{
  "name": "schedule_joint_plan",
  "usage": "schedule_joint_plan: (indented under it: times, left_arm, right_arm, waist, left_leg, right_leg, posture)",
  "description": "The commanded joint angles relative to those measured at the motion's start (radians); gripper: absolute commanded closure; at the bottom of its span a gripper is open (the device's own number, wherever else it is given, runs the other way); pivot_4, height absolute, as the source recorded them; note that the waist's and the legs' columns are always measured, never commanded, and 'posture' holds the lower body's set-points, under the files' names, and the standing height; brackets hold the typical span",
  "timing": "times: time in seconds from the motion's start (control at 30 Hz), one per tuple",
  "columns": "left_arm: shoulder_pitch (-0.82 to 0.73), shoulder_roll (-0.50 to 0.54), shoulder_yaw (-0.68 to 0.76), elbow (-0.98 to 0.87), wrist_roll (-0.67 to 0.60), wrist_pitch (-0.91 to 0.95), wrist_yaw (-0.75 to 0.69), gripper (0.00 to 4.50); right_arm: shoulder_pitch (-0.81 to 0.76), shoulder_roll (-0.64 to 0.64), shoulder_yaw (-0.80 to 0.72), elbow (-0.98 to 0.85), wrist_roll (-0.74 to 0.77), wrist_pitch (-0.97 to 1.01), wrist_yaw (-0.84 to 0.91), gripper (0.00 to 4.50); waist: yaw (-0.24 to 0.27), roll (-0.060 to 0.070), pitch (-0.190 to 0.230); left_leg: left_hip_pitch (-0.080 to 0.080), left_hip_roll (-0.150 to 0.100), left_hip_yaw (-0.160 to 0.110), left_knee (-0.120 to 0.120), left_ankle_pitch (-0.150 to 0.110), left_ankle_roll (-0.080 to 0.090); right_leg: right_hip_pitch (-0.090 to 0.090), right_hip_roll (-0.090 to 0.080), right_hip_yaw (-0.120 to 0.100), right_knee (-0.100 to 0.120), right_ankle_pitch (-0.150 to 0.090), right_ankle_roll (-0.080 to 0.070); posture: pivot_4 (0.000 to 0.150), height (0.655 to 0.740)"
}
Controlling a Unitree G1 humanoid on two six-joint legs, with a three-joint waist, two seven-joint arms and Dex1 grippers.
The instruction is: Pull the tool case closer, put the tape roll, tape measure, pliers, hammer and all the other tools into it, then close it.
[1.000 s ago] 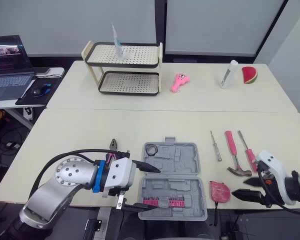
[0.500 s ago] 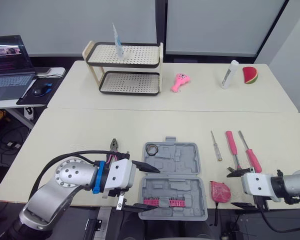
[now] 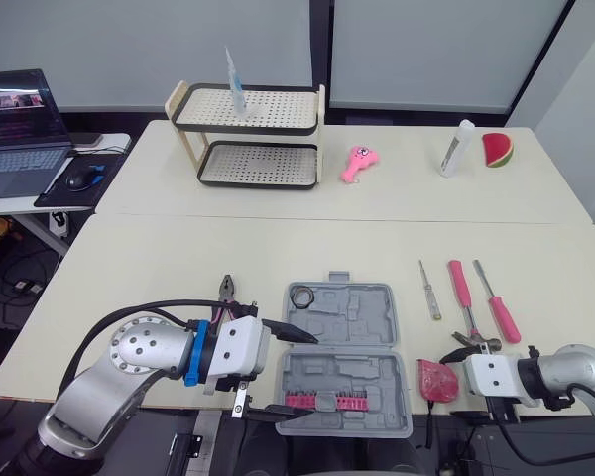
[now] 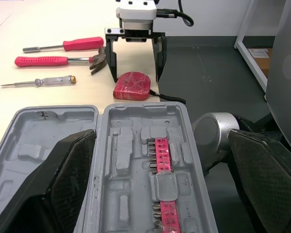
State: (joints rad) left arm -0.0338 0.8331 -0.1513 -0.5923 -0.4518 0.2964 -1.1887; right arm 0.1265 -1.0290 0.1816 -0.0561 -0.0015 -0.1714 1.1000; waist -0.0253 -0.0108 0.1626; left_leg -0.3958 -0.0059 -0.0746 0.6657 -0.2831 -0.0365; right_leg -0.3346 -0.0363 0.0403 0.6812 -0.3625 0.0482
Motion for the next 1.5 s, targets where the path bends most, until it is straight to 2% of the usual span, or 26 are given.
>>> schedule_joint_plan:
  times: [0.03,0.57,0.7,0.87,0.93,1.27,1.33,1.43,1.5]
  left_arm:
    - [-0.001,0.002,0.001,-0.035,-0.007,-0.008,0.003,0.0]
    - [-0.013,-0.01,-0.01,-0.021,0.003,-0.006,0.01,0.0]
    - [-0.009,-0.013,-0.01,-0.023,0.005,-0.004,0.015,0.0]
    - [-0.003,-0.014,-0.012,-0.019,0.011,-0.01,0.025,0.0]
    - [0.0,-0.013,-0.01,-0.016,0.012,-0.011,0.028,0.0]
    - [0.023,-0.002,0.021,-0.009,0.013,-0.015,0.035,0.0]
    - [0.028,-0.001,0.024,-0.012,0.01,-0.013,0.037,0.0]
    - [0.034,0.004,0.029,-0.017,0.003,-0.009,0.037,0.0]
    - [0.036,0.008,0.03,-0.017,0.0,-0.008,0.034,0.0]
  right_arm:
    - [-0.006,0.02,-0.003,0.031,-0.023,-0.053,-0.017,0.05]
    - [0.012,0.075,-0.02,0.081,-0.044,-0.114,-0.073,0.05]
    - [0.018,0.08,-0.025,0.081,-0.061,-0.119,-0.097,1.34]
    - [0.029,0.087,-0.026,0.078,-0.065,-0.127,-0.113,1.89]
    - [0.029,0.087,-0.03,0.08,-0.065,-0.128,-0.119,1.95]
    - [0.076,-0.005,-0.15,0.045,-0.017,-0.065,-0.113,1.95]
    - [0.088,-0.009,-0.172,0.016,0.008,-0.058,-0.106,1.43]
    - [0.143,-0.03,-0.213,-0.091,0.069,0.054,-0.065,0.82]
    - [0.18,-0.034,-0.23,-0.172,0.096,0.138,-0.056,0.14]
  waist:
    - [0.0,0.0,0.0]
    - [-0.001,-0.002,-0.001]
    - [-0.001,-0.003,-0.002]
    - [-0.001,-0.004,-0.002]
    - [-0.001,-0.004,-0.002]
    - [0.006,-0.003,-0.002]
    - [0.007,-0.003,-0.002]
    - [0.007,-0.002,-0.002]
    - [0.008,-0.002,-0.002]
  left_leg:
    - [0.0,0.0,0.0,0.0,0.0,0.0]
    - [0.002,0.001,0.0,0.0,0.0,0.0]
    - [0.002,0.001,0.0,0.0,0.0,0.0]
    - [0.003,0.001,0.0,0.0,0.0,0.0]
    - [0.003,0.001,0.0,0.0,0.0,0.0]
    - [0.003,0.0,0.0,0.0,0.0,0.0]
    - [0.003,0.0,0.0,0.0,0.0,0.0]
    - [0.002,0.0,0.0,0.0,0.0,0.0]
    - [0.002,0.0,0.0,0.0,0.0,0.0]
  right_leg:
    - [0.0,0.0,0.0,0.0,0.0,0.0]
    - [0.002,0.0,0.0,0.0,0.0,0.0]
    - [0.002,0.001,0.0,0.0,0.0,0.0]
    - [0.002,0.001,0.0,0.0,0.0,0.0]
    - [0.002,0.001,0.0,0.0,0.0,0.0]
    - [0.002,-0.001,0.0,0.0,0.0,0.0]
    - [0.002,-0.001,0.0,0.0,0.0,0.0]
    - [0.002,0.0,0.001,0.0,0.0,0.0]
    - [0.002,0.0,0.001,0.0,0.0,0.0]
  posture:
    - [0.15,0.729]
    - [0.15,0.729]
    - [0.15,0.729]
    - [0.15,0.729]
    - [0.15,0.729]
    - [0.15,0.729]
    - [0.15,0.729]
    - [0.15,0.729]
    - [0.15,0.729]
